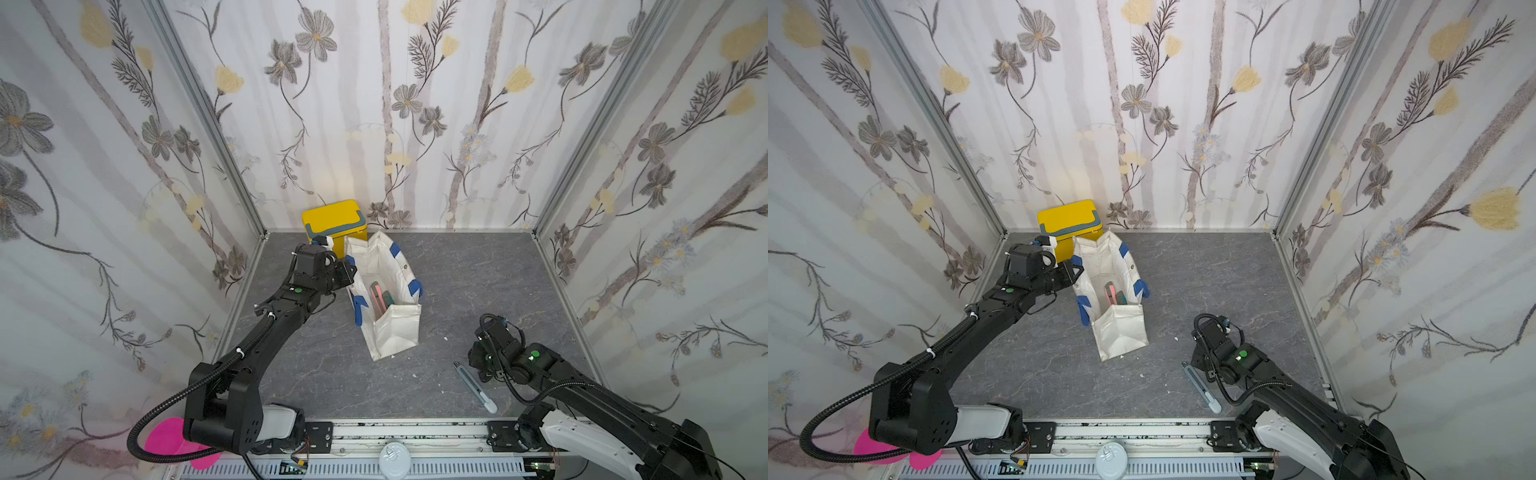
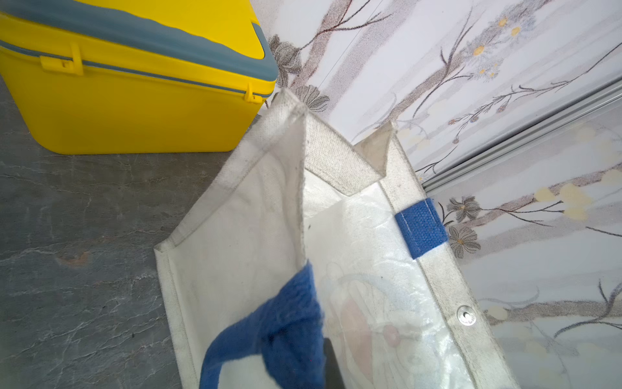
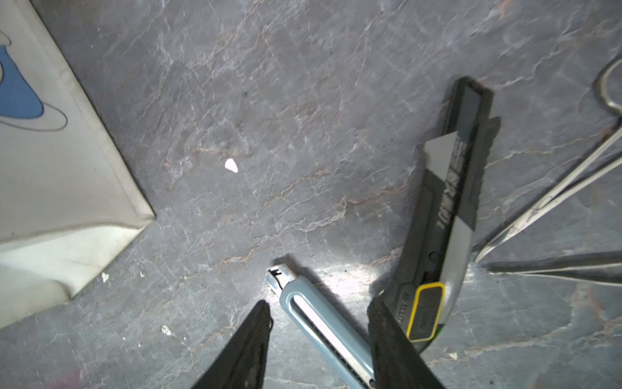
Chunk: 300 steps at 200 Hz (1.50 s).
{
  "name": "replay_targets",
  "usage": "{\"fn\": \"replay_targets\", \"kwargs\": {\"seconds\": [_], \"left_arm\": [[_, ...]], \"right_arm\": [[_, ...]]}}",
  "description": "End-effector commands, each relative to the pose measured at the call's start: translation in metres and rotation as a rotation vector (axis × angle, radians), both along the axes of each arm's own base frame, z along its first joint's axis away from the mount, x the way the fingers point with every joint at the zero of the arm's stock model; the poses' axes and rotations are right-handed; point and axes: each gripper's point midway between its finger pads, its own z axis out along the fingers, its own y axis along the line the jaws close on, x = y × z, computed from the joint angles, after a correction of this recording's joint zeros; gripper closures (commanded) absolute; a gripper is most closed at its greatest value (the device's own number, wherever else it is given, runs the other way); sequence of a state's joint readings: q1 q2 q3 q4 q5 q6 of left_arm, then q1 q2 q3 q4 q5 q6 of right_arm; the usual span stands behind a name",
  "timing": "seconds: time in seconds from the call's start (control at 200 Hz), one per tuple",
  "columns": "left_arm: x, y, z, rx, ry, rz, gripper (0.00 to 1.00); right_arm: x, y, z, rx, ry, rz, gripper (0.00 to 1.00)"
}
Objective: Place the art knife into the pouch
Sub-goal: Pick up the utility knife at the center of the board.
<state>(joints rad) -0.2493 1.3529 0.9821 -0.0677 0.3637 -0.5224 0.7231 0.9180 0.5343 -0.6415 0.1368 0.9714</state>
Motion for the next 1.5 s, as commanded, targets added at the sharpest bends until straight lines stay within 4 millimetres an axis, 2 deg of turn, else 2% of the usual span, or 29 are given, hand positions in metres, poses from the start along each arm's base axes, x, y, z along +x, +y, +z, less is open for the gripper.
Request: {"fn": "replay_targets", "kwargs": {"seconds": [0.0, 0.15, 0.465, 0.999, 1.119, 1.494], "left_arm": [[0.006, 0.001, 0.007, 0.001, -0.032, 0.007, 1.00], [0.006, 0.000, 0.007, -0.003, -0.030, 0.003, 1.00], [0.005, 0.001, 0.007, 0.005, -0.031, 0.007, 1.00], [0.005, -0.001, 0.008, -0.004, -0.029, -0.001, 1.00], [0.004, 0.000, 0.010, -0.005, -0.031, -0.001, 1.00], [0.004, -0.001, 0.010, -0.005, -0.029, -0.002, 1.00]], "right_arm": [[-0.013, 0.010, -0.010, 0.018, 0.056, 0.016, 0.49], [-0.022, 0.010, -0.027, -0.020, 0.100, 0.037, 0.49], [-0.030, 0.007, -0.045, -0.047, 0.139, 0.045, 0.51], [-0.040, 0.008, -0.059, -0.091, 0.164, 0.091, 0.56], [-0.038, 0.007, -0.059, -0.100, 0.159, 0.085, 0.63], [-0.038, 0.002, -0.067, -0.120, 0.157, 0.070, 0.69]]}}
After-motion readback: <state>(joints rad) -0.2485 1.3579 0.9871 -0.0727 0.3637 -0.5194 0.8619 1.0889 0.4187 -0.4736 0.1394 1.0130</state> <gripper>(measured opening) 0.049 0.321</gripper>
